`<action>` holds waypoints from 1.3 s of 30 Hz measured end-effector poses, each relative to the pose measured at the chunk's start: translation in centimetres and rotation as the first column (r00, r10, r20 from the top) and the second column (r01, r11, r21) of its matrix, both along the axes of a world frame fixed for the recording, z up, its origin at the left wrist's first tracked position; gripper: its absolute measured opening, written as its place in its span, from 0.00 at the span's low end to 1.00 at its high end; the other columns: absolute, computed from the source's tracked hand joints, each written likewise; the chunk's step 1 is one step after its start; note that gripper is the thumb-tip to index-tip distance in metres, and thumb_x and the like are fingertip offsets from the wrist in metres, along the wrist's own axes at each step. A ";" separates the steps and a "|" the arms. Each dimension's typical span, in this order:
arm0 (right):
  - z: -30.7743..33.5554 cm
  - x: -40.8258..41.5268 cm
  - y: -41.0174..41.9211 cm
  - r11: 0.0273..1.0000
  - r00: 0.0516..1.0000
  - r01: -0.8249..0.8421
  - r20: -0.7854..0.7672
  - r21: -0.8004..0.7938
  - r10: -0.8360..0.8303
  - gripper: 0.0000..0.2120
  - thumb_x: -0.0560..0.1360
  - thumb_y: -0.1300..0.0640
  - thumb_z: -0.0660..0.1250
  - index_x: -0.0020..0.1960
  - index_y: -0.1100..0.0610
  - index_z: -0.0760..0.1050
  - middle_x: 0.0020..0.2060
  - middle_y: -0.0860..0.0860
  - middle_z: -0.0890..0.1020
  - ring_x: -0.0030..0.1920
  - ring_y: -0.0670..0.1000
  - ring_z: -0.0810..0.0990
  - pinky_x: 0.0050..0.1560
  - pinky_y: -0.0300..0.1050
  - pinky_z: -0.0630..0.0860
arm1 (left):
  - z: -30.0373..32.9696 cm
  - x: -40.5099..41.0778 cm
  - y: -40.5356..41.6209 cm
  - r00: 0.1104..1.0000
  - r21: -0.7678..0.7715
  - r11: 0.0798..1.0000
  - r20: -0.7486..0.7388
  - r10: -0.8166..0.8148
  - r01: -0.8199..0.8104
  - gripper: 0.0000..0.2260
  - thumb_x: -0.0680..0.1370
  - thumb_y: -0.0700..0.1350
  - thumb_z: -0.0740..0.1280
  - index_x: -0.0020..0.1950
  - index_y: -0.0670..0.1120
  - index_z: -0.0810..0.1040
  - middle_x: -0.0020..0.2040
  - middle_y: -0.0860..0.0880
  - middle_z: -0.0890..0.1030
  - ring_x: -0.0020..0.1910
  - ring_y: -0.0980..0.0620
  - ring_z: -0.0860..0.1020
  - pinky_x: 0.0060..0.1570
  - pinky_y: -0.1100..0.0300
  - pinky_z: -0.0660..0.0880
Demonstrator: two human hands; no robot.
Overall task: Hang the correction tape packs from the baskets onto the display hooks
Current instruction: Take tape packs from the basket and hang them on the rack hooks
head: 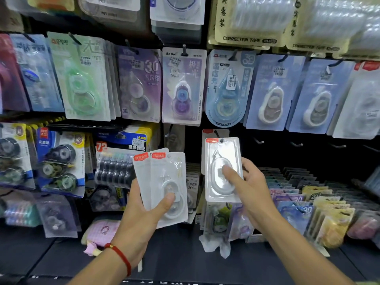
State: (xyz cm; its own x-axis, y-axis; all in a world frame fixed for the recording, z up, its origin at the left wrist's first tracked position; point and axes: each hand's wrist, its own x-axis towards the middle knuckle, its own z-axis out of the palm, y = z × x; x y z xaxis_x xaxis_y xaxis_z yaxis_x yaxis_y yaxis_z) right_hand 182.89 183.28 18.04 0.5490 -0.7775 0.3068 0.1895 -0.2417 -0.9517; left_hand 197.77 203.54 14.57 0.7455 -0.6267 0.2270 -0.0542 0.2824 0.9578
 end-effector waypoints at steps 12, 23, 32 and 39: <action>-3.7 3.5 -2.9 0.953 0.952 0.218 -0.169 -0.211 -0.255 0.17 0.85 0.53 0.66 0.72 0.52 0.72 0.58 0.48 0.83 0.57 0.48 0.83 0.51 0.39 0.78 | -0.3 -1.1 -0.4 1.000 0.008 1.000 -0.010 -0.020 0.020 0.29 0.71 0.50 0.82 0.68 0.59 0.74 0.63 0.56 0.84 0.64 0.53 0.83 0.67 0.45 0.77; -2.3 8.3 -6.4 0.935 0.804 0.281 -0.480 -0.216 -0.352 0.27 0.83 0.47 0.69 0.77 0.60 0.69 0.67 0.61 0.79 0.66 0.62 0.78 0.60 0.51 0.75 | -0.4 -1.3 -0.9 0.999 -0.004 0.999 0.035 -0.038 0.038 0.32 0.68 0.47 0.81 0.70 0.56 0.74 0.62 0.57 0.85 0.62 0.56 0.83 0.60 0.55 0.80; 0.0 0.1 3.8 0.957 0.921 -0.282 -0.299 -0.069 0.250 0.19 0.82 0.40 0.65 0.58 0.53 0.85 0.53 0.55 0.87 0.53 0.56 0.86 0.53 0.57 0.85 | 0.0 -1.5 -1.0 0.999 -0.067 0.997 0.007 -0.036 0.036 0.34 0.67 0.47 0.86 0.68 0.58 0.75 0.61 0.56 0.85 0.61 0.56 0.84 0.53 0.64 0.81; -0.8 -1.0 6.1 0.949 0.926 -0.276 -0.306 -0.153 0.221 0.11 0.79 0.50 0.74 0.61 0.45 0.82 0.55 0.43 0.88 0.57 0.46 0.86 0.59 0.46 0.82 | 1.3 -2.1 -0.6 0.993 -0.078 0.993 -0.068 -0.092 0.087 0.34 0.69 0.49 0.83 0.71 0.56 0.72 0.63 0.52 0.85 0.62 0.49 0.85 0.56 0.46 0.83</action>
